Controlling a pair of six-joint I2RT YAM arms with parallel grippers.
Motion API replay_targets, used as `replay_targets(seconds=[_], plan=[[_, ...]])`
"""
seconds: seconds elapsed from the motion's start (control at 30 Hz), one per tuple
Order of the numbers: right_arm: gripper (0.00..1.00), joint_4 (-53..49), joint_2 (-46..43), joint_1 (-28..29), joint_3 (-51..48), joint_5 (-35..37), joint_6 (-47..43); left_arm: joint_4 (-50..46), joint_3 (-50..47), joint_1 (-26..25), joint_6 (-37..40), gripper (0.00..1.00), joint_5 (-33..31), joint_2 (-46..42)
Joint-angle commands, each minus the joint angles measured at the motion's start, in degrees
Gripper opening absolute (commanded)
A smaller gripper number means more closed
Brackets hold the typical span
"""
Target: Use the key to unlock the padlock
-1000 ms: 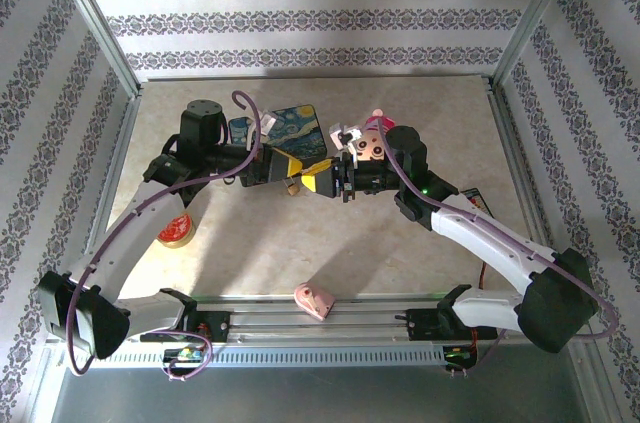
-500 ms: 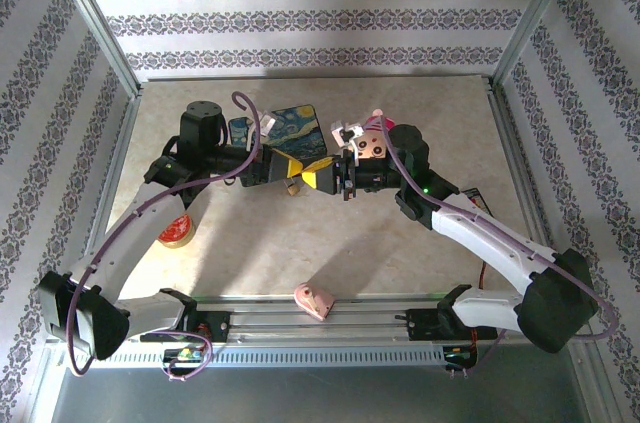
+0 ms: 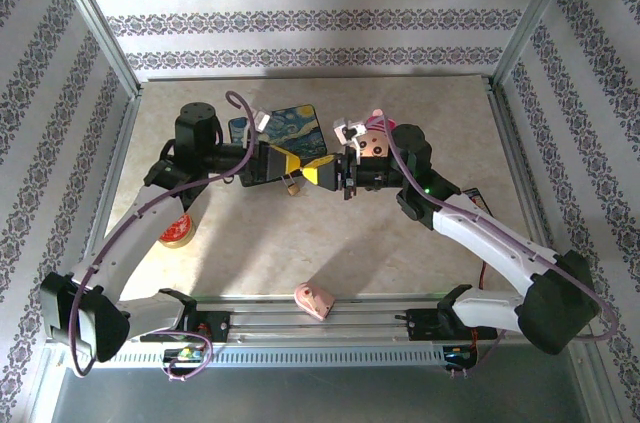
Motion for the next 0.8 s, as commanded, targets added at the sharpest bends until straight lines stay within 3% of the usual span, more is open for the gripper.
replay_targets(seconds=[0.0, 0.1, 0.4, 0.57, 0.77], plan=[[0.0, 2.1, -2.94, -1.37, -1.4, 3.07, 0.75, 5.42, -1.11, 2.39, -4.82, 0.66, -2.66, -1.22], [0.0, 1.8, -3.61, -2.6, -2.84, 6.94, 2.35, 5.09, -2.01, 3.3, -5.7, 1.0, -7.38, -2.05], [0.0, -1.46, -1.04, -4.18, -3.14, 12.31, 7.94, -0.8, -4.25, 3.37, -3.83, 0.99, -25.54, -5.37], [0.0, -2.9, -0.04, -4.56, -5.51, 20.14, 11.74, -4.39, -6.75, 0.64, -1.56, 0.99, -43.57, -8.66], [0.0, -1.63, 2.71, -4.8, -9.59, 23.38, 16.42, -4.66, -11.26, -8.58, -2.18, 0.99, -67.71, -7.97]])
